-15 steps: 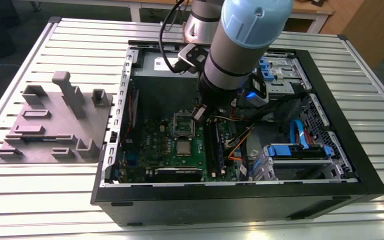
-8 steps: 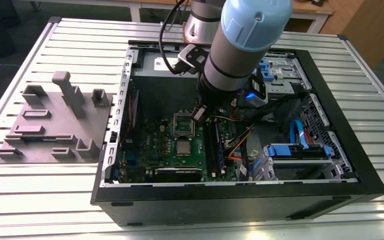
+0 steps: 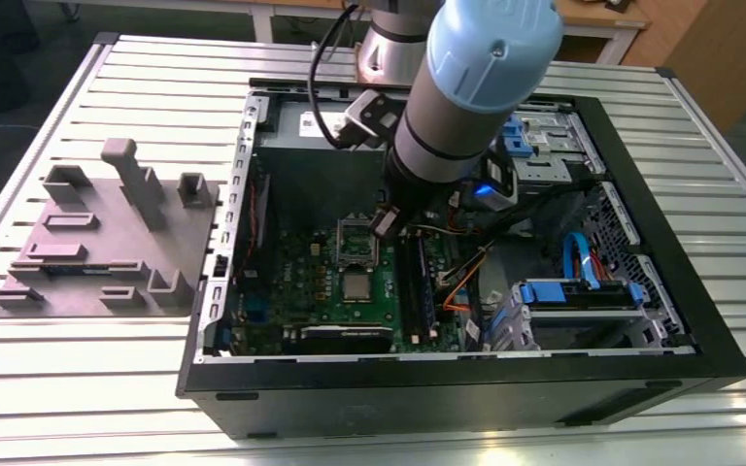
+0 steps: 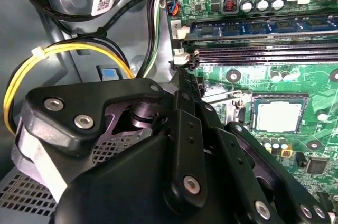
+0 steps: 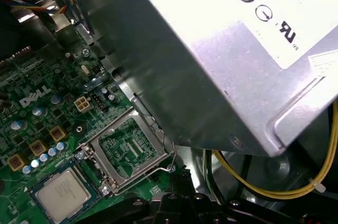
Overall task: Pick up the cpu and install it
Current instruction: 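Close the cpu cover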
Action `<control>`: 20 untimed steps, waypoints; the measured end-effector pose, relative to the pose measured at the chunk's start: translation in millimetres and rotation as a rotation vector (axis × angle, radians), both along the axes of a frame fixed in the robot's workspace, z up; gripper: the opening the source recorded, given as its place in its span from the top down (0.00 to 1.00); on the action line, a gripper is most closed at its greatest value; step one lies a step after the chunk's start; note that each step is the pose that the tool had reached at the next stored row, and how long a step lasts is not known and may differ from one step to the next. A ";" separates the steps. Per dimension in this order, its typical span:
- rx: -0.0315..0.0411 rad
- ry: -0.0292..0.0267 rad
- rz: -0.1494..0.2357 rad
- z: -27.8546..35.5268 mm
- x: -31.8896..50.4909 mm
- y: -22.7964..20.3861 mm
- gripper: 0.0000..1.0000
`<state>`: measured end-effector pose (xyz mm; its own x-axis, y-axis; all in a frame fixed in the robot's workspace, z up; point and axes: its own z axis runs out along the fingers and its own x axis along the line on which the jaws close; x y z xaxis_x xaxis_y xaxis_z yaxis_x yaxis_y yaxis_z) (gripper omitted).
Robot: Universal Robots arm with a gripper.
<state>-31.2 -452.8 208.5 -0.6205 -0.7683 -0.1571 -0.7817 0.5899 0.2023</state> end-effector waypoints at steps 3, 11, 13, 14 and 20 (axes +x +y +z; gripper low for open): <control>0.0011 0.0000 -0.002 -2.2 -0.4 0.7 0.89; 0.0020 -0.0001 -0.024 -4.3 -2.1 2.6 0.89; 0.0024 -0.0001 -0.024 -4.9 -2.3 3.6 0.89; 0.0026 0.0000 -0.024 -5.3 -2.4 4.1 0.89; 0.0030 0.0001 -0.024 -6.3 -3.4 4.9 0.89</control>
